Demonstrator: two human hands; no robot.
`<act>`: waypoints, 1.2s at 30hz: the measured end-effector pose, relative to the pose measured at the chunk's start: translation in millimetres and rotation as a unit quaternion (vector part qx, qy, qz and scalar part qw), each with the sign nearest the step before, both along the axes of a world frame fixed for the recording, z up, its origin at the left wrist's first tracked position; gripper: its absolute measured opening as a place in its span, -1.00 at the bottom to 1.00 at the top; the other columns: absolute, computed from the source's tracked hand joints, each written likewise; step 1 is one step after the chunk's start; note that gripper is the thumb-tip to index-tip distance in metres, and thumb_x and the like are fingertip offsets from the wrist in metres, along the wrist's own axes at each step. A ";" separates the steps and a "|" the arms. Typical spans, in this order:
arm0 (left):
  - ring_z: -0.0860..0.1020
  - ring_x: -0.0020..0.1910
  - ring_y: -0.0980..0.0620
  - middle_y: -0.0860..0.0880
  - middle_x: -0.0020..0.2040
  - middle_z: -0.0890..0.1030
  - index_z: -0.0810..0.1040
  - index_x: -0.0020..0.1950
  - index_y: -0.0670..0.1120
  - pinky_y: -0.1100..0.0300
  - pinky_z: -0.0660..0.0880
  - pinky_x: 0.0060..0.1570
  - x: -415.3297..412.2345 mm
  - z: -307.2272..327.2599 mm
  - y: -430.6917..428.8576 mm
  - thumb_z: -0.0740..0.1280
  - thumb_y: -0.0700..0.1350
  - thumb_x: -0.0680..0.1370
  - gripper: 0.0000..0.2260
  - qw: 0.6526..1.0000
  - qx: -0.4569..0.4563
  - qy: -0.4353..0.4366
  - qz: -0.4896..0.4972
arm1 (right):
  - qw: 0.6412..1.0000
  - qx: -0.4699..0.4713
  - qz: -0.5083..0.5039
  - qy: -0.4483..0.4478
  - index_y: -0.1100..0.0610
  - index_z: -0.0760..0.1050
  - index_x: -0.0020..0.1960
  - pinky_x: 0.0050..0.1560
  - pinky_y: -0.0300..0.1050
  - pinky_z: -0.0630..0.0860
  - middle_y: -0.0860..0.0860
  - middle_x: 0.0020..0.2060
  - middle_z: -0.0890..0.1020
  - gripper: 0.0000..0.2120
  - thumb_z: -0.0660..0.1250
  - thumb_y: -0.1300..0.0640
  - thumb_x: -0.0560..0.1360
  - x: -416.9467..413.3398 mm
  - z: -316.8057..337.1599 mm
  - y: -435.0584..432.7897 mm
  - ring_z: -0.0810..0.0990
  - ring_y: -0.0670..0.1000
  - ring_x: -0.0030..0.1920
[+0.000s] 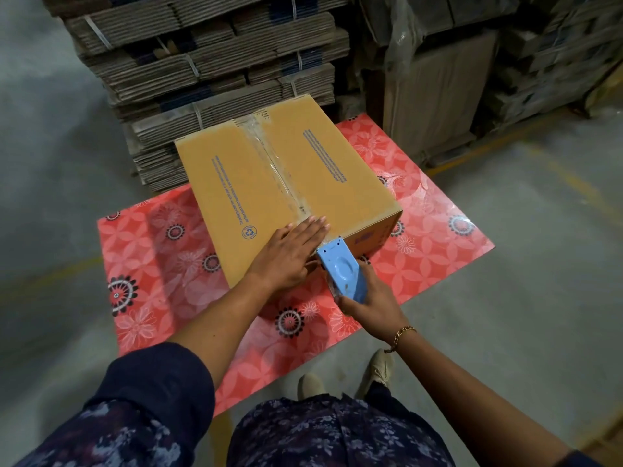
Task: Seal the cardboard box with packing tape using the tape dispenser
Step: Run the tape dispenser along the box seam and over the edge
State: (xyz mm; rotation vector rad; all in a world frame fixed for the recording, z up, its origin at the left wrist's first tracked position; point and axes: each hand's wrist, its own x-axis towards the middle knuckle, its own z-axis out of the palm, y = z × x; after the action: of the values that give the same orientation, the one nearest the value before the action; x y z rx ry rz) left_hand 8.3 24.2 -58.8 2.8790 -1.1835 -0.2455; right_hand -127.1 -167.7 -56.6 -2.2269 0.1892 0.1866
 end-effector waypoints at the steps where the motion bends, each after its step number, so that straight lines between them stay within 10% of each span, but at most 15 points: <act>1: -0.13 0.64 0.12 0.09 0.68 -0.15 -0.17 0.66 0.05 0.01 -0.01 0.55 0.4 0.4 0.3 0.20 -0.14 0.47 -0.17 1.000 -0.003 -0.001 0.001 | 1.000 0.000 0.001 0.002 0.01 0.23 0.44 -0.21 -0.10 0.44 0.00 0.16 0.56 -0.34 0.42 -0.11 0.45 -0.4 1.6 0.8 0.60 0.12 -0.02; 24: -0.05 0.65 0.11 0.09 0.68 -0.05 -0.05 0.66 0.06 0.00 0.05 0.54 -0.1 -9.3 -4.2 0.02 0.28 0.65 -0.36 0.999 -0.033 -0.034 0.017 | 0.992 -0.113 -0.002 0.060 0.00 0.17 0.47 -0.18 -0.06 0.49 0.00 0.18 0.56 -0.29 0.32 -0.29 0.47 -47.6 28.6 -8.1 0.54 0.04 -0.06; 31: 0.37 0.44 -0.03 0.00 0.54 0.37 0.36 0.47 0.00 -0.06 0.37 0.13 4.2 -4.4 -21.0 0.04 0.31 0.60 -0.43 0.992 -0.014 -0.121 0.031 | 0.981 -0.177 -0.007 0.081 -0.01 0.23 0.39 -0.26 -0.04 0.50 -0.05 0.00 0.56 -0.31 0.23 -0.42 0.44 -39.8 42.7 -5.6 0.54 0.05 -0.15; 36: 0.24 0.54 -0.09 -0.07 0.63 0.20 0.23 0.56 -0.02 -0.10 0.34 0.25 4.6 -13.6 -20.0 0.00 0.37 0.61 -0.34 0.991 -0.032 -0.114 0.065 | 0.972 -0.199 0.009 0.123 0.02 0.25 0.36 -0.26 -0.07 0.36 -0.02 -0.06 0.52 -0.37 0.23 -0.37 0.48 -31.1 52.8 -5.1 0.47 0.06 -0.16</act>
State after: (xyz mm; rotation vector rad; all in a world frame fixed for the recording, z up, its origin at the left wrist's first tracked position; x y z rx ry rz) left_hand 12.9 4.2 -72.4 2.9723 -1.0014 0.1246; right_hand -158.2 -172.8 -3.7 -2.5994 0.3693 0.4717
